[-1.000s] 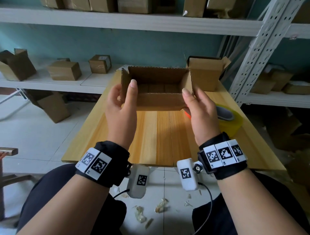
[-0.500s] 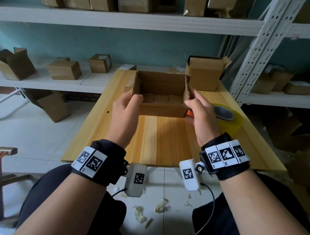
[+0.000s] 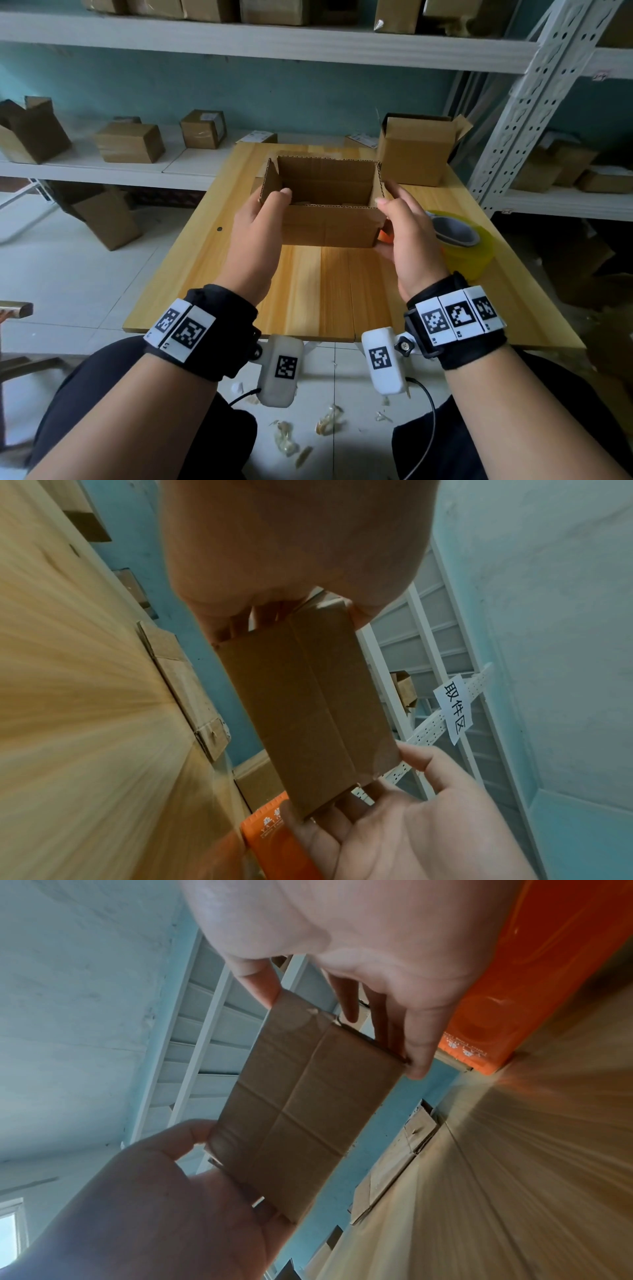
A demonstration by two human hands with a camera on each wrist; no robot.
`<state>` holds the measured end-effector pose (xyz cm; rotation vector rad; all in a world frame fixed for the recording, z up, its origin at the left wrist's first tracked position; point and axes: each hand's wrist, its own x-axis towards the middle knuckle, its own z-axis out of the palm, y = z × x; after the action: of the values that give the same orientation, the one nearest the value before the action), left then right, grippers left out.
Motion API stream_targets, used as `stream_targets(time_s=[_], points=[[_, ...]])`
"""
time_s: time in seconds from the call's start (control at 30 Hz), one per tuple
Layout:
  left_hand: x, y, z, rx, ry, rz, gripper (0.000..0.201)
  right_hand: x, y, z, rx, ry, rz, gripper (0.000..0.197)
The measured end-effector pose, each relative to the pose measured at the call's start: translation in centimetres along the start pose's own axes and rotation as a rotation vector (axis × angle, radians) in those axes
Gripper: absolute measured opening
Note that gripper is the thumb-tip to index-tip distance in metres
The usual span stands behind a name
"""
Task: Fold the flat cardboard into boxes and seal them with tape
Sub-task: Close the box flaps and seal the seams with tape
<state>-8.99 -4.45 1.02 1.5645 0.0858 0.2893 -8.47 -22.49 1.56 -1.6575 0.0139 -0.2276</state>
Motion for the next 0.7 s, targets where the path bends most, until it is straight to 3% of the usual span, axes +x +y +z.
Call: stream_targets(time_s=[0.27,0.43,0.5,0.57,0.63,0.7], points=[[0.2,-0.1,0.2,-0.057,-0.03,-0.126,0.029,0.9,1.2,0.1,0.015,-0.011,0.059,0.083],[0.4,-0.3,0.2,-0.08,-0.024,-0.191,0.019,1.3,1.5,-0.1,0.013,-0.04,0.044,0.067],[0.5,-0.4,0.1,-0.093,-0.036,-0.211,0.025,1.5,1.7,-0.2,0.014,-0.034,0.039,0.061],[0.7,-0.6,0.1,-0.116,-0.034,-0.225,0.027,1.8,2.1,-0.2,0.034,-0.042,0.057,0.069],[0.7,-0.6,0.1,-0.124,-0.036,-0.235,0.042,2.0,2.7,-0.2,0.076,-0.06,0.099,0.077],[0.8,-0.8,0.1,-0.144,-0.024,-0.253,0.08,2.2,3.2,-0.2,0.119,-0.081,0.132,0.069]])
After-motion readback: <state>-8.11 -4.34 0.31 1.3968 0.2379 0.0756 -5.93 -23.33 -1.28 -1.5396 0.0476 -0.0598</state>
